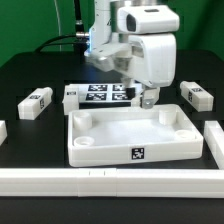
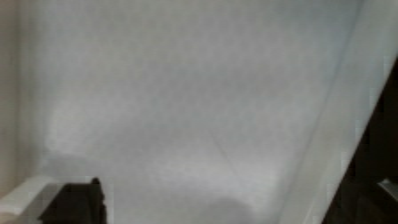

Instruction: Assemble desk

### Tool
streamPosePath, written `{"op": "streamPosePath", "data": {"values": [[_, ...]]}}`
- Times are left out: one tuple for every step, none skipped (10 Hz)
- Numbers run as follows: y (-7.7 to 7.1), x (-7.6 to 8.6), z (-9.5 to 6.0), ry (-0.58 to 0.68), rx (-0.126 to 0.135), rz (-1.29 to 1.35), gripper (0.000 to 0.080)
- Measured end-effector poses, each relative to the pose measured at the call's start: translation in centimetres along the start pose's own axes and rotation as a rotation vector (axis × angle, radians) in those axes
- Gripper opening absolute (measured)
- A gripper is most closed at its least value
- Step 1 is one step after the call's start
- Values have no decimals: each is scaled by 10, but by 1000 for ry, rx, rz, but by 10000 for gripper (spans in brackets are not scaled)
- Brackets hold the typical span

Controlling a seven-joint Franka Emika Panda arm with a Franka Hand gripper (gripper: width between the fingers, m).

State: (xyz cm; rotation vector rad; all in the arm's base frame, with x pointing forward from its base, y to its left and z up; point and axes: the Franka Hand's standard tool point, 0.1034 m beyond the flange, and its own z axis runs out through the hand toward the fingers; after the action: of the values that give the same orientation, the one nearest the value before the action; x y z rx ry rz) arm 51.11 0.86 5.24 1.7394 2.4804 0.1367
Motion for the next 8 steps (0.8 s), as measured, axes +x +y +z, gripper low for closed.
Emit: {"op": "streamPosePath", "data": {"values": [[-3, -5, 1, -2, 2, 7, 649], [-10, -14, 2, -3, 10, 25, 649], [-17, -18, 6, 0, 19, 49, 649], [-23, -19, 12, 6, 31, 65, 649], [-28, -16, 19, 14, 44, 82, 649], [-32, -14, 26, 20, 56, 88, 649], [-37, -12, 32, 27, 68, 90, 649], [-40, -12, 37, 32, 76, 93, 649]]}}
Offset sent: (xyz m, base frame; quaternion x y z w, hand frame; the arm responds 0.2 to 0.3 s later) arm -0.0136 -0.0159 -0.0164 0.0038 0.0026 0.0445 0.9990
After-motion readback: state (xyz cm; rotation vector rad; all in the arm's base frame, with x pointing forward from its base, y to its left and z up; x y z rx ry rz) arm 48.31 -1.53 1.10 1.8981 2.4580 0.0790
